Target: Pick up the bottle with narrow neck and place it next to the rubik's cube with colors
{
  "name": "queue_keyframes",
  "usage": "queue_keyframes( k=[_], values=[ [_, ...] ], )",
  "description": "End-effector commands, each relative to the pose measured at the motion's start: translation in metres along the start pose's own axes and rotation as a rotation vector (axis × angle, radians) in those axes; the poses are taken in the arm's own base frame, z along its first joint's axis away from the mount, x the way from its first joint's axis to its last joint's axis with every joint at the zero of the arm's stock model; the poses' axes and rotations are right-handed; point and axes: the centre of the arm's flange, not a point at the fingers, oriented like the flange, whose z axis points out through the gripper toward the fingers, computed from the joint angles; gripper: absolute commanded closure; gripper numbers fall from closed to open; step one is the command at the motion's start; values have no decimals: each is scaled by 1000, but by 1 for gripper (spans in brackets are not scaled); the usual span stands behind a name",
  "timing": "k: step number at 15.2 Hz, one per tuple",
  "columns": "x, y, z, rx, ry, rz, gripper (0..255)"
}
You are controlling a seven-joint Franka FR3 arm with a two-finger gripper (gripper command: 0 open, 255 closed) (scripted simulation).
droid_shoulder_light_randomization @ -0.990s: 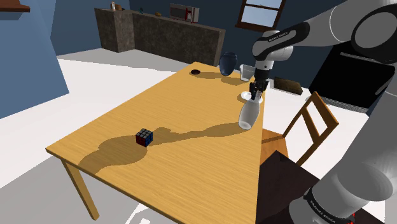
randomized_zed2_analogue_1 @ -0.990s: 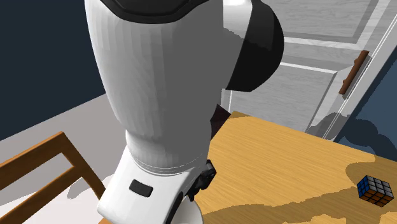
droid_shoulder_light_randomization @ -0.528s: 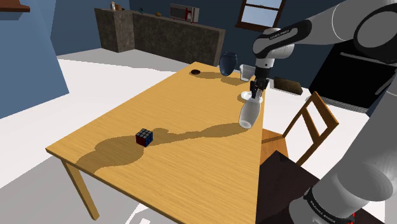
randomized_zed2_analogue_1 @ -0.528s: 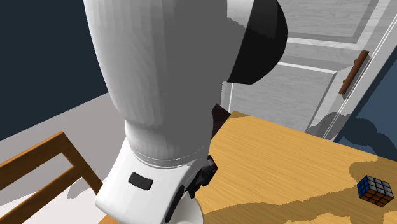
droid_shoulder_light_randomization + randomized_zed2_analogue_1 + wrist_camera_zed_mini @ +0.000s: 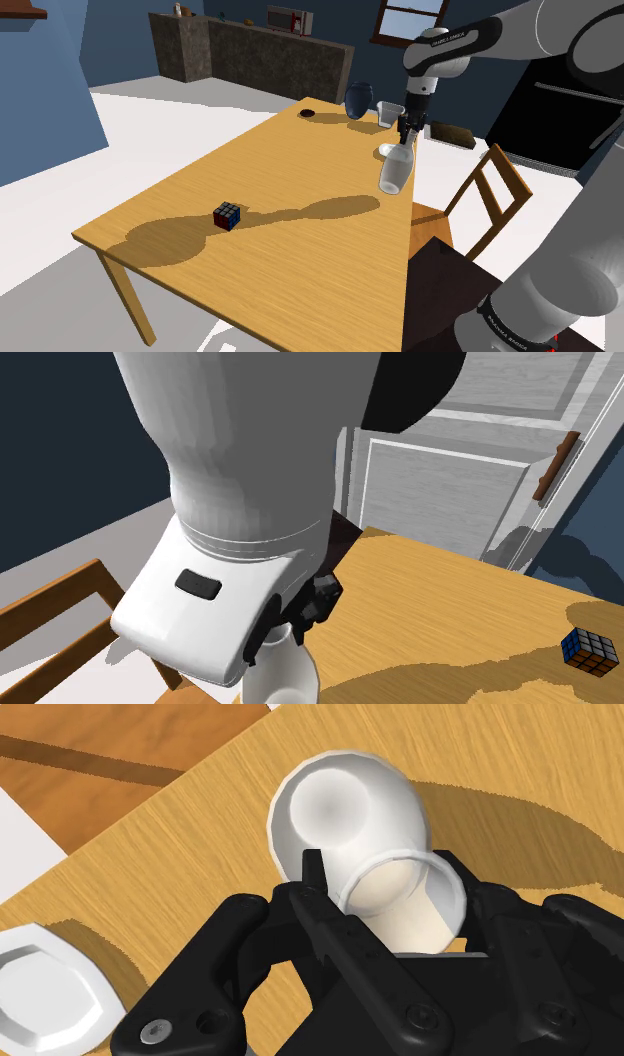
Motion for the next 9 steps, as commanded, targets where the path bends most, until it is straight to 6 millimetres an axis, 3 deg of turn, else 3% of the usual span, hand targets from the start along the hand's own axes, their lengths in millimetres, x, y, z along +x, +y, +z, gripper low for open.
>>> queue_keyframes(
  k=[1,9],
  values=[
    [-1,0,-11,0,0,0,255],
    [-7,-1,-53,0,0,0,255]
  ],
)
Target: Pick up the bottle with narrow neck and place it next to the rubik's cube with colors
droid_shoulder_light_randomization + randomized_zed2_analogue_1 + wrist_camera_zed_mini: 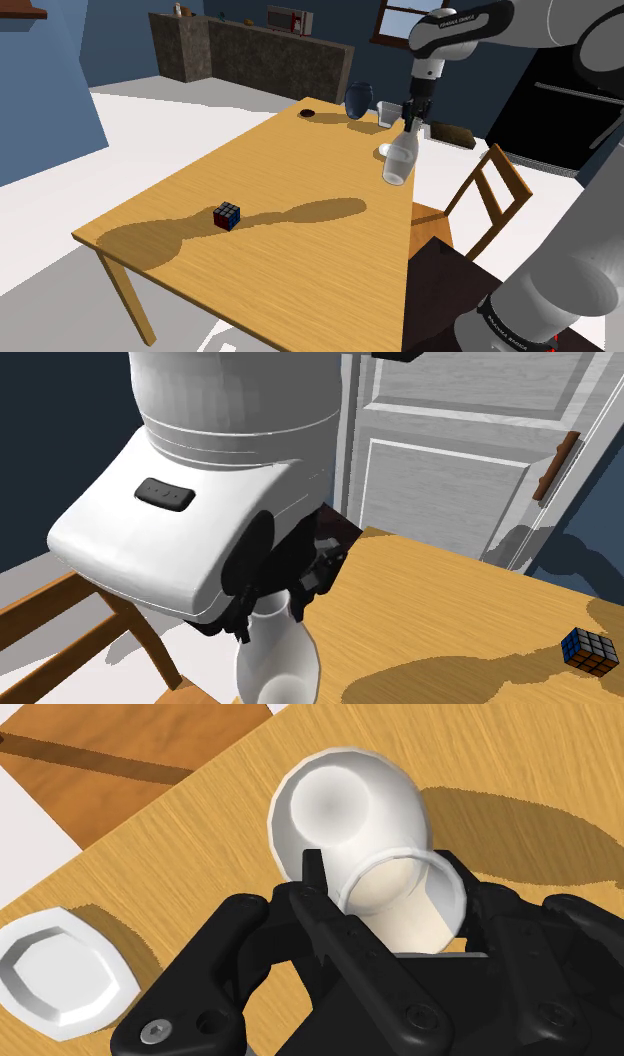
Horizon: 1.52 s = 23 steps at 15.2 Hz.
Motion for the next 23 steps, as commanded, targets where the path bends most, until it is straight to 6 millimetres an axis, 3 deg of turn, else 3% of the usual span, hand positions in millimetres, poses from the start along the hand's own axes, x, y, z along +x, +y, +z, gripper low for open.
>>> queue_keyframes(
  k=[1,23],
  values=[
    [-2,0,-11,0,0,0,255],
    [-20,-1,-126,0,0,0,255]
  ],
)
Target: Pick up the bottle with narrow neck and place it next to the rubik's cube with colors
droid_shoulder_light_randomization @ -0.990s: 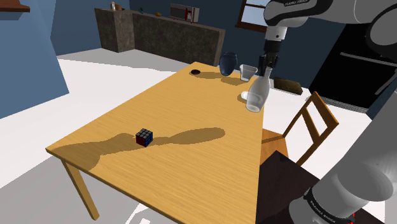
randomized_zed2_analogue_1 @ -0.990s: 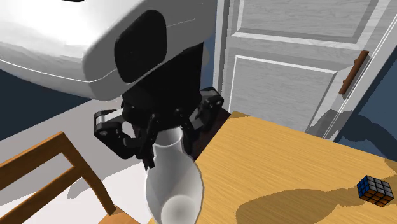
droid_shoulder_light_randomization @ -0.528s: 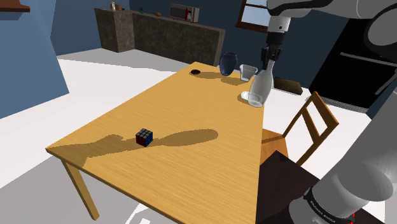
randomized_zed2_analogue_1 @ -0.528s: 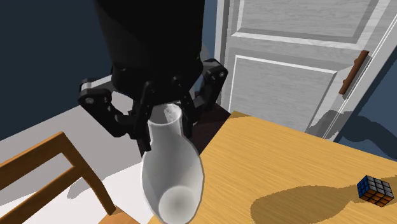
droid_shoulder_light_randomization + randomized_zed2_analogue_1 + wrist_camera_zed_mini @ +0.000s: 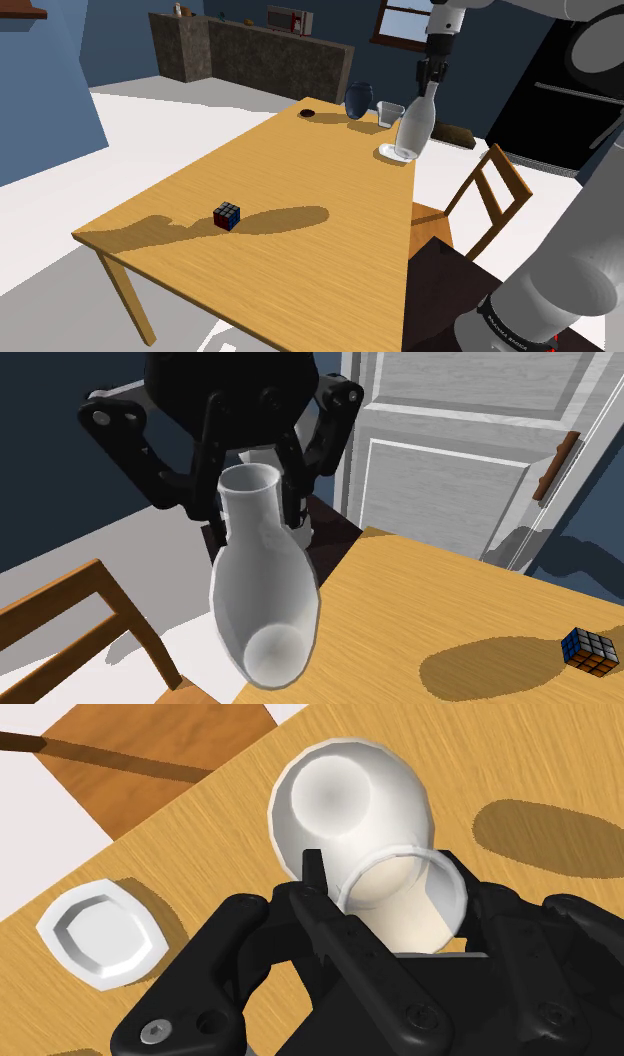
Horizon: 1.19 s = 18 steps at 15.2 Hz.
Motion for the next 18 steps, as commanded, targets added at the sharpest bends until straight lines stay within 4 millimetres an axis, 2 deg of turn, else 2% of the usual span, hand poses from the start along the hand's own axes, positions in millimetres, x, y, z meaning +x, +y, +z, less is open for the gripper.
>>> queue_keyframes(
  k=[1,18],
  values=[
    [-1,0,-10,0,0,0,255],
    [-15,-1,-99,0,0,0,255]
  ],
)
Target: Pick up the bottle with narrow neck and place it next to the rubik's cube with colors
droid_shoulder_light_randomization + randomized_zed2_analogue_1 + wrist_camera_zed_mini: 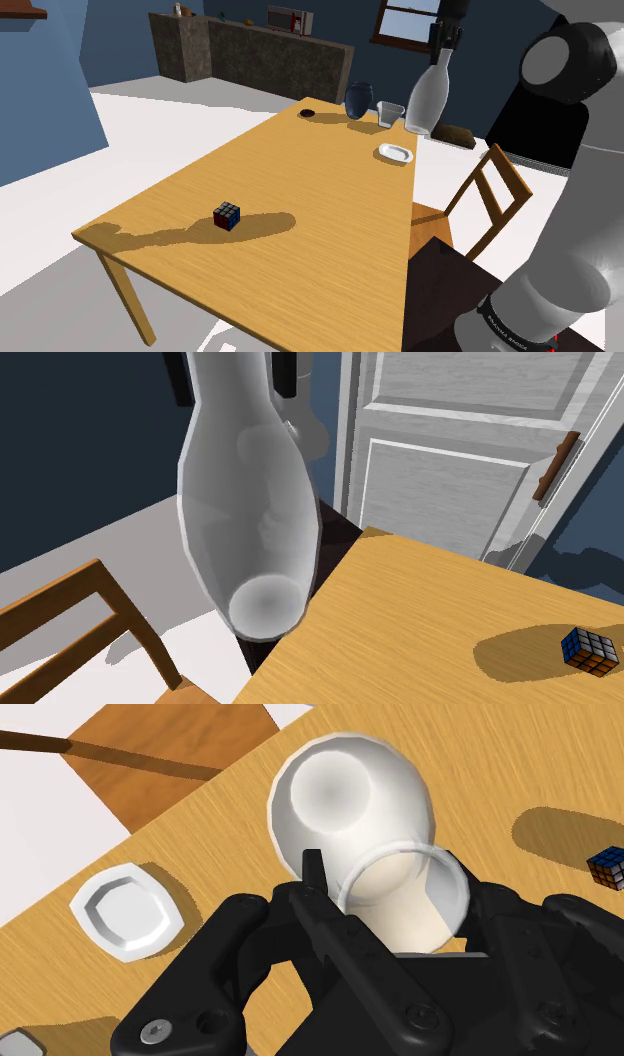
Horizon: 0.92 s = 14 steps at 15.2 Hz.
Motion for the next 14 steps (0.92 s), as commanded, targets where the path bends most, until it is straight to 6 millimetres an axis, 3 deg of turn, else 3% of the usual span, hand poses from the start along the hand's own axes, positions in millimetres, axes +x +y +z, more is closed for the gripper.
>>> queue_keyframes(
  k=[1,14],
  values=[
    [-1,0,-8,0,0,0,255],
    [14,-159,54,0,0,0,255]
  ],
)
